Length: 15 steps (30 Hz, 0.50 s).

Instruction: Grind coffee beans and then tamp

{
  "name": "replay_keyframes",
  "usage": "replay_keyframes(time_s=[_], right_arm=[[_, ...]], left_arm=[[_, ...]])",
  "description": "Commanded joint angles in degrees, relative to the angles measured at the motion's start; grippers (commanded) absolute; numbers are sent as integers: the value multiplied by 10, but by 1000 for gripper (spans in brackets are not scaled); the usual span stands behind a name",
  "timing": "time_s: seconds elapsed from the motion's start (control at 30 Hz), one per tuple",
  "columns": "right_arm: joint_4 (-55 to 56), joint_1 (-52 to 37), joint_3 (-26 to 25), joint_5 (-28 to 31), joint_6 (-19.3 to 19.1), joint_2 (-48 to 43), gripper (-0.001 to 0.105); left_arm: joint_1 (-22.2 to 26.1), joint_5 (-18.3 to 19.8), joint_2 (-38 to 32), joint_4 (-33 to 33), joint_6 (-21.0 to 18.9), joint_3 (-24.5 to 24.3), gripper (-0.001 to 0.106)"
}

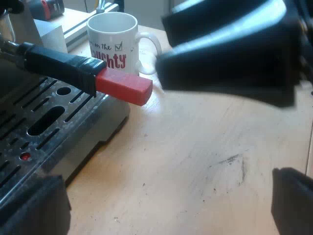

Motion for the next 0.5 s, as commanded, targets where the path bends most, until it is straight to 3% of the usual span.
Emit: replay_keyframes(time_s=[0.03, 0.27, 0.3, 0.5], right_arm=[[54, -22, -19, -21, 8, -2, 57], [147, -97, -62, -117, 49, 0, 57], [174, -121, -68, -164, 62, 3, 57], [169, -161, -67, -236, 62, 21, 57]], left_arm=[[-4, 5, 0, -9, -6, -2, 85], [-4, 5, 0, -9, -6, -2, 85], [-4, 5, 0, -9, -6, -2, 85], [-4, 5, 0, -9, -6, -2, 85]])
